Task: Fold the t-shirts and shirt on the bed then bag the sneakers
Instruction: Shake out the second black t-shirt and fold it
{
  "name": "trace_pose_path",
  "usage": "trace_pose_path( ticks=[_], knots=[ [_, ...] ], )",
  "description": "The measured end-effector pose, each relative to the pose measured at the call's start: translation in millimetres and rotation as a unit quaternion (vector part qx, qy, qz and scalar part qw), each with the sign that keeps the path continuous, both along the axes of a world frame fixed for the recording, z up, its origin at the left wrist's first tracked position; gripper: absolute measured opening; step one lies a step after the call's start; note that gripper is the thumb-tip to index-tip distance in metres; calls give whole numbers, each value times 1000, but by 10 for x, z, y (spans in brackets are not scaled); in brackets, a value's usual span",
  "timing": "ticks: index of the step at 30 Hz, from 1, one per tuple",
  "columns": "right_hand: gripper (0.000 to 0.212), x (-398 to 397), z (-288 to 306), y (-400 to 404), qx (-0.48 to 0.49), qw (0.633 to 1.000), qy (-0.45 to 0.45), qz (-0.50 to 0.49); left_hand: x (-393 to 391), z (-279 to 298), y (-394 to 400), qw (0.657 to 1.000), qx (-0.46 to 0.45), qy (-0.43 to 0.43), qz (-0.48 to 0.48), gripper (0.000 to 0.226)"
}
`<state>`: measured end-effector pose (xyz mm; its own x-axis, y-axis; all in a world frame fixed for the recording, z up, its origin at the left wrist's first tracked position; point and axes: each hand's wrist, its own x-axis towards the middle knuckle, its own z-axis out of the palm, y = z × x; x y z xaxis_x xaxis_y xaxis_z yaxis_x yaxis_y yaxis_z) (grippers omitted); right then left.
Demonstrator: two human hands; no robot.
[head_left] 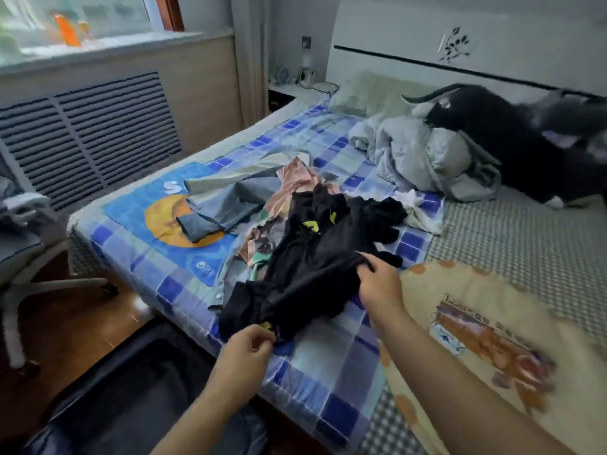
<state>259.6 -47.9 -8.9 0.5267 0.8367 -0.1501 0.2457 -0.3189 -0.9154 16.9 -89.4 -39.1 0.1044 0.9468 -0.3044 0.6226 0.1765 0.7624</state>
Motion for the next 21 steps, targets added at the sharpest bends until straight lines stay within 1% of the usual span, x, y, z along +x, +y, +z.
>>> trace_pose_path(
  ticks=[1, 2, 3, 5, 6, 7, 8, 10, 11, 12, 14, 16, 17, 19, 21],
  knots=[
    [27, 100, 306, -245, 3, 999, 41, -21, 181, 227, -121, 999, -14, -30, -3, 13],
    [28, 189, 583, -495, 5, 996, 83, -36, 393, 451, -237, 998, -34, -58, -20, 18],
    [29, 265, 842, -746, 9, 991, 126, -47, 620, 630, -346, 995, -47, -76, -50, 39],
    [27, 355, 1337, -1253, 16, 979, 190, -64, 1099, 843, -562, 991, -39, -64, -113, 80],
    [26, 393, 1550, -1479, 23, 976, 209, -63, 1320, 873, -648, 990, -18, -49, -134, 90],
    [26, 457, 1729, -1664, 31, 972, 224, -60, 1506, 871, -709, 989, 4, -31, -146, 90],
    [27, 545, 1887, -1822, 37, 970, 231, -62, 1667, 855, -755, 987, 29, -21, -153, 75],
    [27, 830, 2128, -2049, 46, 965, 243, -84, 1880, 890, -822, 981, 78, 19, -174, 25],
    [27, 1019, 2221, -2142, 55, 963, 248, -90, 1945, 944, -831, 980, 89, 40, -175, 10],
    [27, 1237, 2289, -2213, 61, 964, 239, -98, 1994, 1009, -824, 983, 85, 39, -160, 10],
    [27, 1719, 2377, -2288, 66, 965, 210, -139, 2077, 1248, -757, 991, 82, -14, -101, 16],
    [25, 2167, 2396, -2278, 65, 964, 181, -185, 2185, 1585, -596, 988, 128, -65, -52, 16],
    [25, 2345, 2414, -2232, 56, 966, 163, -195, 2262, 1784, -486, 982, 162, -76, -54, 14],
    [26, 2648, 2511, -2046, 44, 971, 138, -189, 2457, 2270, -166, 964, 241, -57, -98, 8],
    [26, 2917, 2736, -1782, 56, 975, 124, -175, 2680, 2806, 203, 935, 310, 26, -168, 7]
  ],
)
